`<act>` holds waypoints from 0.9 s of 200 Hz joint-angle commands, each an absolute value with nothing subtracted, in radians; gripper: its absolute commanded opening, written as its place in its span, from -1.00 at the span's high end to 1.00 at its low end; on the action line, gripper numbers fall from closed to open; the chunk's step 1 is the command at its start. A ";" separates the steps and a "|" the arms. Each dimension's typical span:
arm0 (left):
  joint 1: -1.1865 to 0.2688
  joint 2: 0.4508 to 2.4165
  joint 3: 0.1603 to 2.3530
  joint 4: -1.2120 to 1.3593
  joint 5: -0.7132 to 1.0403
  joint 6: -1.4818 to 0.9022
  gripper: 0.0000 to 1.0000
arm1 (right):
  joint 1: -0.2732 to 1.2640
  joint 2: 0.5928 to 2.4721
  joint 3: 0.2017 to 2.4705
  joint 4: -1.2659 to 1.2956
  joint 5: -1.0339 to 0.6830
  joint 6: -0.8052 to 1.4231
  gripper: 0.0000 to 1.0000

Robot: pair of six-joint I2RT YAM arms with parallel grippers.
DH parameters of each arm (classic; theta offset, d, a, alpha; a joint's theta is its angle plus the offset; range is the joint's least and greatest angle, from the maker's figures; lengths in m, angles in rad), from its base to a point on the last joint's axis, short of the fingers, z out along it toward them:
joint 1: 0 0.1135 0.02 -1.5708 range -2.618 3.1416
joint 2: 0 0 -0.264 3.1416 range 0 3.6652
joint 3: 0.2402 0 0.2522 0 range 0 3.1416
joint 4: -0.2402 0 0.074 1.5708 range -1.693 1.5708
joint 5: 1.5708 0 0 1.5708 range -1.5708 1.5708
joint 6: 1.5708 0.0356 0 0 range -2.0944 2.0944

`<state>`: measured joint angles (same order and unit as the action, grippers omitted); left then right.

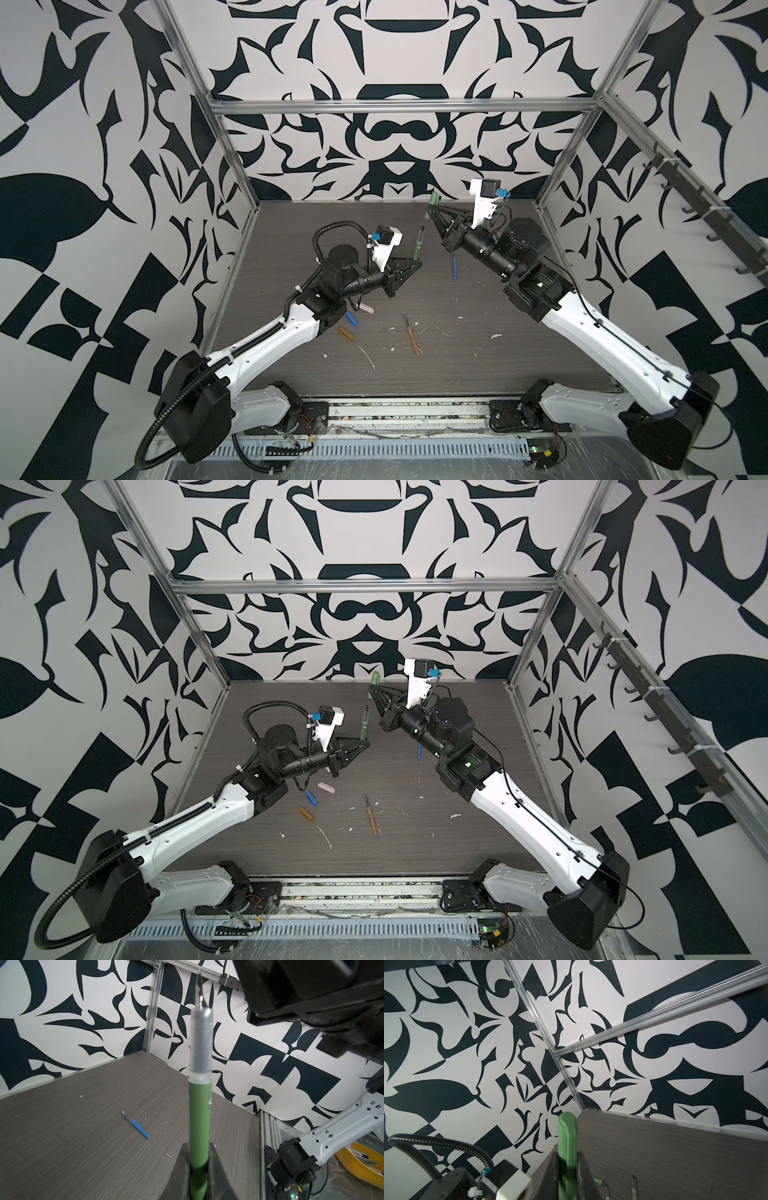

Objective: Insert the pens into the pen caps
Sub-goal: 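Lower the green cap with the right gripper onto the held pen nib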

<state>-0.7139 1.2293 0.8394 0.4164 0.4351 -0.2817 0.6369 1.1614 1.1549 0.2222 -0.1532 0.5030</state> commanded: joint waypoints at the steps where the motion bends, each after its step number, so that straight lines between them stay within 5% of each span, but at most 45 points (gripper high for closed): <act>1: -0.717 1.228 0.854 0.442 0.454 -0.291 1.00 | 0.641 1.145 1.172 0.252 -0.165 0.502 0.90; 180: -0.717 1.221 0.856 0.443 0.456 -0.302 1.00 | 0.653 1.167 1.121 0.223 -0.201 0.498 0.94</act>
